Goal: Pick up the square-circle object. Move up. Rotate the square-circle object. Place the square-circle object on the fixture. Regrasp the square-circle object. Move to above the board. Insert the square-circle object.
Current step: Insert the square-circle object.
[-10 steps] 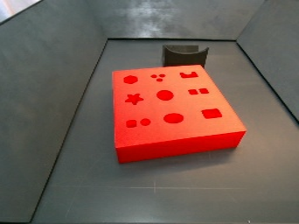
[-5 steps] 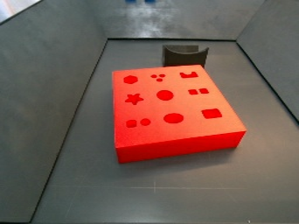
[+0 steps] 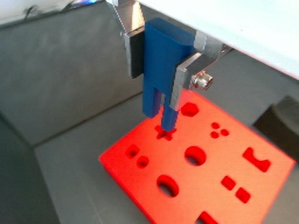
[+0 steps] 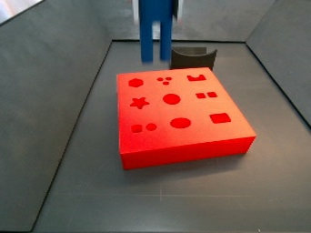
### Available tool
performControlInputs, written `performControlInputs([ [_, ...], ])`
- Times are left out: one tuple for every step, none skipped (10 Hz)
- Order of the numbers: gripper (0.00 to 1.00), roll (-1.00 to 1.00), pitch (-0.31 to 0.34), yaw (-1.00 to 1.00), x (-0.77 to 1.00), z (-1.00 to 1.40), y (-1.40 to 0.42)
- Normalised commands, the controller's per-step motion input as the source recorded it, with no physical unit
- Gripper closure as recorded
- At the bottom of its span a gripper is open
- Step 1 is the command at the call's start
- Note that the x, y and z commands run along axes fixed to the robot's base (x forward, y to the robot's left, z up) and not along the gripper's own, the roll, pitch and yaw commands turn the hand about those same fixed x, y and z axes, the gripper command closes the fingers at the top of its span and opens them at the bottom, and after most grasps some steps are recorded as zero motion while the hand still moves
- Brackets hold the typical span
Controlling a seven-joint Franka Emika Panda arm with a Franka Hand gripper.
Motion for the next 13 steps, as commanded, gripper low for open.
performControlInputs([
  [1.0, 0.37, -0.096, 0.47, 0.0, -0.45, -0.27],
  [1.0, 0.23, -0.039, 0.22, 0.0, -0.4, -0.15],
  [1.0, 0.1, -0.029, 0.09, 0.0, -0.23, -0.04],
  [1.0, 0.0, 0.0, 0.0, 0.0, -0.03, 0.0],
  [1.0, 0.12, -0.009, 0.07, 0.0, -0.36, 0.0],
  [1.0, 0.18, -0.054, 0.12, -0.05, -0.59, 0.0],
  [1.0, 0.16, -0.066, 0.18, -0.03, -0.68, 0.0],
  [1.0, 0.1, -0.083, 0.19, -0.05, -0.67, -0.01],
  [1.0, 0.0, -0.114, 0.0, -0.05, -0.53, -0.13],
  [1.0, -0.13, -0.194, -0.01, 0.0, -0.51, -0.13],
  [1.0, -0.15, -0.206, 0.0, 0.0, -0.52, -0.11],
  [1.0, -0.03, -0.144, 0.0, -0.01, -0.4, -0.05],
  [1.0, 0.0, -0.101, -0.01, -0.06, -0.31, -0.02],
])
